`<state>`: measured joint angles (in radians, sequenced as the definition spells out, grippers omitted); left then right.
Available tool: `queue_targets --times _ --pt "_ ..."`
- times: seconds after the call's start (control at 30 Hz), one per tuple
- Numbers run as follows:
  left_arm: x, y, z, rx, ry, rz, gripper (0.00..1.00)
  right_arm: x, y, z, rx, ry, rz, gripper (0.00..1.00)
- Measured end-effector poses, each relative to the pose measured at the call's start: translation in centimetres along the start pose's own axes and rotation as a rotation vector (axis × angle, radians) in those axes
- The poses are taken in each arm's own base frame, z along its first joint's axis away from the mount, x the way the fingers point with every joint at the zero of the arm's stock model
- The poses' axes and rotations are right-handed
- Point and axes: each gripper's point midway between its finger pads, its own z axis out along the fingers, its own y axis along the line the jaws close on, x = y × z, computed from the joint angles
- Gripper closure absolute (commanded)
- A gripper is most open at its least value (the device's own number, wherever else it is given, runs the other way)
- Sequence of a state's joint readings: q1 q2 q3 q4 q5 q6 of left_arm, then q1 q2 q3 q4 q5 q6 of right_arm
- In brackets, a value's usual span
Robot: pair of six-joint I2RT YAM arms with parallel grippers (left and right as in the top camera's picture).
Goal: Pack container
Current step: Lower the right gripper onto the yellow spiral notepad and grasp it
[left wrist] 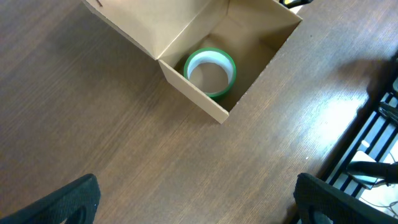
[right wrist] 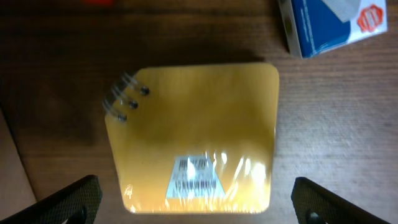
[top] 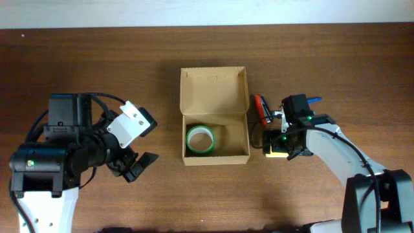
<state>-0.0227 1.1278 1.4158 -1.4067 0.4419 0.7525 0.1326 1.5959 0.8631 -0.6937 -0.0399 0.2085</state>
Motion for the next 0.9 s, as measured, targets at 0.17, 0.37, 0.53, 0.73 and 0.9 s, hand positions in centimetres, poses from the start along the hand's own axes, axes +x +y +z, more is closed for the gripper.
queue_targets --times 0.17,0.37,0.53,0.73,0.9 --pt "0.0 0.0 0.0 0.000 0.000 0.000 0.00 -0.5 0.5 0.7 -0.015 -0.045 -0.013 0.01" --pt "0.0 0.0 0.0 0.000 0.000 0.000 0.01 -0.4 1.2 1.0 -0.019 -0.056 -0.038 0.01" --pt "0.0 0.0 0.0 0.000 0.000 0.000 0.00 -0.6 0.9 1.0 0.000 -0.067 -0.038 0.01" --pt "0.0 0.0 0.0 0.000 0.000 0.000 0.00 -0.4 0.6 1.8 0.020 -0.049 -0.037 0.01" --pt "0.0 0.0 0.0 0.000 0.000 0.000 0.00 -0.5 0.5 1.8 0.027 -0.051 -0.036 0.02"
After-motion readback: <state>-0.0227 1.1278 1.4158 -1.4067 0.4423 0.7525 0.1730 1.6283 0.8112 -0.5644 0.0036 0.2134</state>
